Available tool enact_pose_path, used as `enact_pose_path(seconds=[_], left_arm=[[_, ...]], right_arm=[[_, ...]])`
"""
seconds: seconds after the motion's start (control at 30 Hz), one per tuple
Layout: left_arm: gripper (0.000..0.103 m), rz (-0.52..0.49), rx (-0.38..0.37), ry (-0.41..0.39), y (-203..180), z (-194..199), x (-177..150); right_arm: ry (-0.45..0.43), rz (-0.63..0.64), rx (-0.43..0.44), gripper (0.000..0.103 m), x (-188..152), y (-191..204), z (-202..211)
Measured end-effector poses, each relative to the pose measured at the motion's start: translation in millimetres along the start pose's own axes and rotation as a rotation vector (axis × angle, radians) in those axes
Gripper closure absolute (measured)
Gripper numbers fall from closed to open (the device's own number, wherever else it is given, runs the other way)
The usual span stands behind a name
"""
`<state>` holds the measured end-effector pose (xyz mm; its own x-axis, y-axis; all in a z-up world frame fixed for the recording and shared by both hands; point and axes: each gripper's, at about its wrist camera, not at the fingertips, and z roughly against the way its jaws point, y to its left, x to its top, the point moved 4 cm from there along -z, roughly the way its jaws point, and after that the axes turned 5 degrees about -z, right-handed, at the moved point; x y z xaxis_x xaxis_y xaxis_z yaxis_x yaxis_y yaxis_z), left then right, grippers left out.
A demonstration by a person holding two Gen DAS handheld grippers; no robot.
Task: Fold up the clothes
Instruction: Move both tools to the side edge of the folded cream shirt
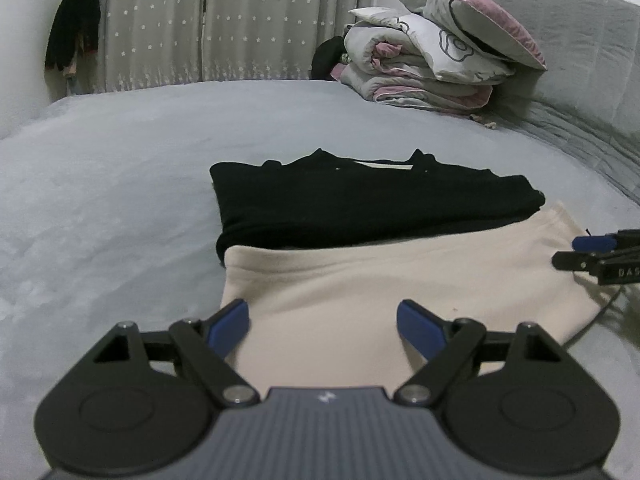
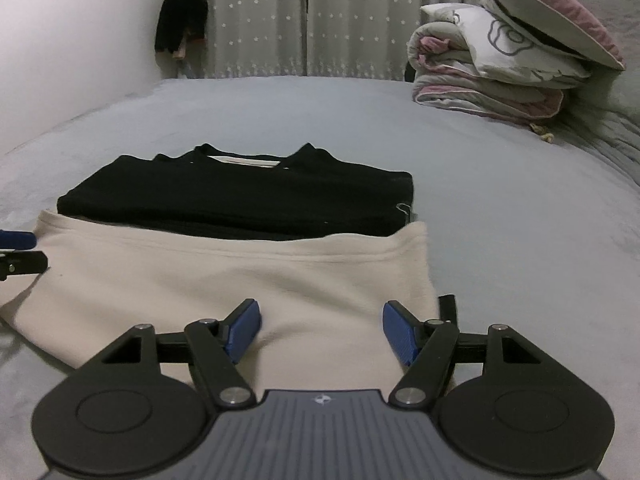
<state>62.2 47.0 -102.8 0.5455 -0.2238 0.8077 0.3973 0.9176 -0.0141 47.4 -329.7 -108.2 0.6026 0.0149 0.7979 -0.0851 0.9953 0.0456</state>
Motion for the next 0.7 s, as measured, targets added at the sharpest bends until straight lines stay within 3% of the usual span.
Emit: enact_pose_path(seconds=[0.27,0.33,0.43,0.63,0.7], left_arm=[[0.019,0.03,0.033,-0.056,2.4,8.3,7.7],[0.026,0.044,0.052,-0.077,5.4,8.3,10.1],[0.039,0.07,0.076,-0.094,10.8,6.2,13.0],[0.044,0.152,0.113,-0.018,30.9,-14.8,9.4],[0.043,0.173,0.107,-0.01,36.7,-19.2,7.5]], right_arm=[[-0.093,-0.044,-0.067,0.037,12.9,-10.3,14.7],[-0.122,-0.059,-0.084,0.059,16.9,-13.4,16.7],[-0.128,-0.06,-0.083,0.075,18.7,-13.9,12.3],[-0.074,-0.072,-0.102,0.076,14.3,-17.4,-6.9],[-0.048,-0.097,-0.107,0.081,13.5,-22.8,-12.6]])
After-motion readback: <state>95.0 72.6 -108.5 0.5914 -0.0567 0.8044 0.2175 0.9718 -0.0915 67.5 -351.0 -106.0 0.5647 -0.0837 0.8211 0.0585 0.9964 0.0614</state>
